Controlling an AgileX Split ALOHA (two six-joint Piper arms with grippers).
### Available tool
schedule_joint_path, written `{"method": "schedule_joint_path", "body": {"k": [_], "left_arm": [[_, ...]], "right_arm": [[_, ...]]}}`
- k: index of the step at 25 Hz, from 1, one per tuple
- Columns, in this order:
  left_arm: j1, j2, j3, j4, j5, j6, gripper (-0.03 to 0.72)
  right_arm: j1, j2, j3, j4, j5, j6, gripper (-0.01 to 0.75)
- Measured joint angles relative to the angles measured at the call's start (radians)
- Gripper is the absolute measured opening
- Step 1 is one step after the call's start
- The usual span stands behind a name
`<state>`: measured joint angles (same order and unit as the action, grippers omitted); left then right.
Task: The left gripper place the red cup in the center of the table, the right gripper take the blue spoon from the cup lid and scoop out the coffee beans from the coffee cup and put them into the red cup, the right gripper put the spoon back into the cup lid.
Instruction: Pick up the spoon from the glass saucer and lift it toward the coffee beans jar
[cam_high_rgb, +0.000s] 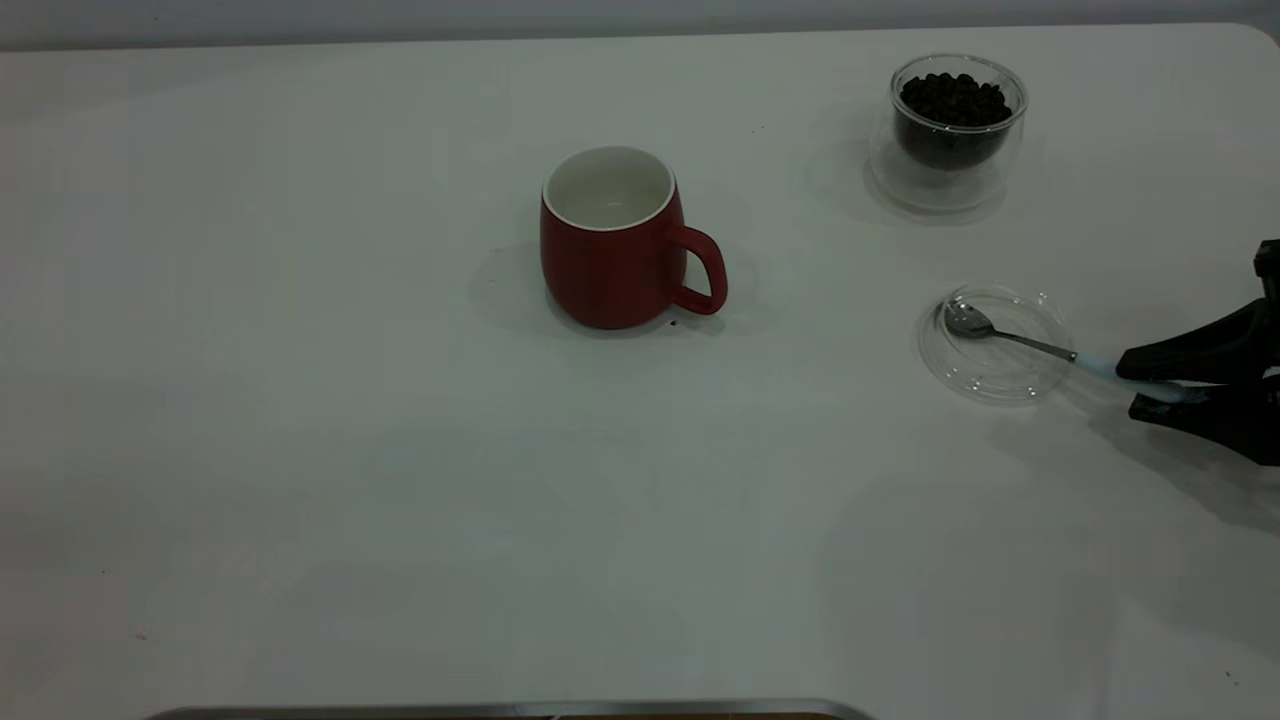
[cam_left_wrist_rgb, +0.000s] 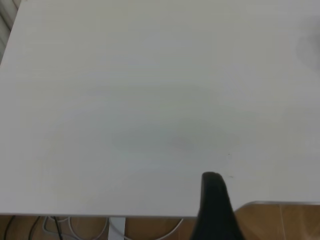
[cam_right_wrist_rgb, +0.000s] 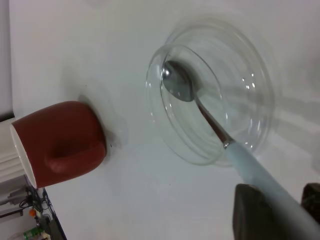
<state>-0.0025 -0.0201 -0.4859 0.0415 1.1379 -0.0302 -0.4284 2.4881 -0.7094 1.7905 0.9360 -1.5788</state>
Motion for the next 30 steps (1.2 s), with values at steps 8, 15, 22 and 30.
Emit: {"method": "schedule_joint_path", "body": {"k": [8, 15, 22, 30], "left_arm": [[0.000, 0.000, 0.000, 0.000, 0.000, 0.000, 0.587], [0.000, 0.000, 0.000, 0.000, 0.000, 0.000, 0.587], [0.000, 0.000, 0.000, 0.000, 0.000, 0.000, 0.587], [0.000, 0.000, 0.000, 0.000, 0.000, 0.000, 0.587]], "right_arm": [[0.000, 0.000, 0.000, 0.000, 0.011, 0.000, 0.195], [0.000, 0.000, 0.000, 0.000, 0.060, -0.001, 0.132], [0.000, -0.001, 0.001, 0.000, 0.075, -0.019, 0.117], [0.000, -0.093, 0.059, 0.000, 0.023, -0.042, 0.113]]}}
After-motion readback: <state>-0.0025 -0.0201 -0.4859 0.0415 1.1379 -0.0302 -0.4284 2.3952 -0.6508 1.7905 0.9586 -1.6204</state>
